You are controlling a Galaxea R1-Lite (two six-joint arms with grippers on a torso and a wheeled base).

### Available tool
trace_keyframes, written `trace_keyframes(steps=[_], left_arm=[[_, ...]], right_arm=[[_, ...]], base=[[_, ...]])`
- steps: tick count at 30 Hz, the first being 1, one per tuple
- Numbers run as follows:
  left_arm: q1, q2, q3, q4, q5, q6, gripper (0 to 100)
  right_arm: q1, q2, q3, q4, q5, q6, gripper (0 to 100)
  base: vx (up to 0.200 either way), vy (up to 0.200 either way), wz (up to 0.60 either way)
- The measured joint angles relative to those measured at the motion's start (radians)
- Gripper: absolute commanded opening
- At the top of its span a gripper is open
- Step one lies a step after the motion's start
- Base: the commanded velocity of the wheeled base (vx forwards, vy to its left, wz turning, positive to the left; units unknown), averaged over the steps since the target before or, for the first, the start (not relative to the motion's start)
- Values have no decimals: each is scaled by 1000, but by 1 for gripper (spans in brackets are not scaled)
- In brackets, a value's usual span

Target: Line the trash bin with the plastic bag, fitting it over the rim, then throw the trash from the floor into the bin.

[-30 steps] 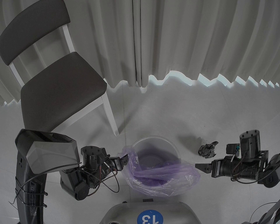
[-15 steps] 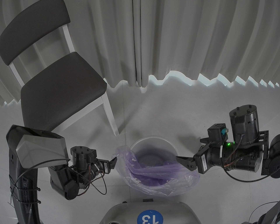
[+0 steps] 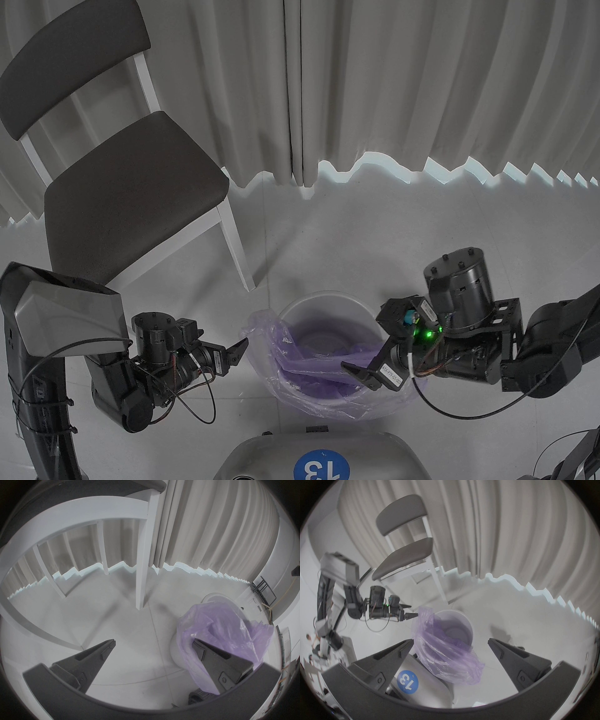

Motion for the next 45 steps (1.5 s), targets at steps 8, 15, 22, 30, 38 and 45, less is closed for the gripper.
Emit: trace_keyframes(steps=[8, 15, 22, 30, 38, 45], left_arm=[[16, -25, 63, -75, -97, 41, 100], [28, -40, 77, -86, -96, 63, 100], [23, -80, 86, -92, -96, 64, 100], [17, -108, 90, -93, -95, 71, 100], [15, -117, 94, -113, -96, 76, 100], [14, -116, 96, -116, -96, 77, 100]], right_arm=[[8, 88, 9, -60, 1, -92, 100], [9, 157, 12, -94, 11, -119, 100], [4, 229, 8, -148, 21, -134, 100], [-20, 308, -18, -210, 68, -137, 100], [-59, 390, -41, -281, 146, -124, 100], [-65, 420, -46, -283, 170, -103, 100]], base=[[0, 0, 0], [0, 0, 0], [0, 0, 0], [0, 0, 0], [0, 0, 0], [0, 0, 0]])
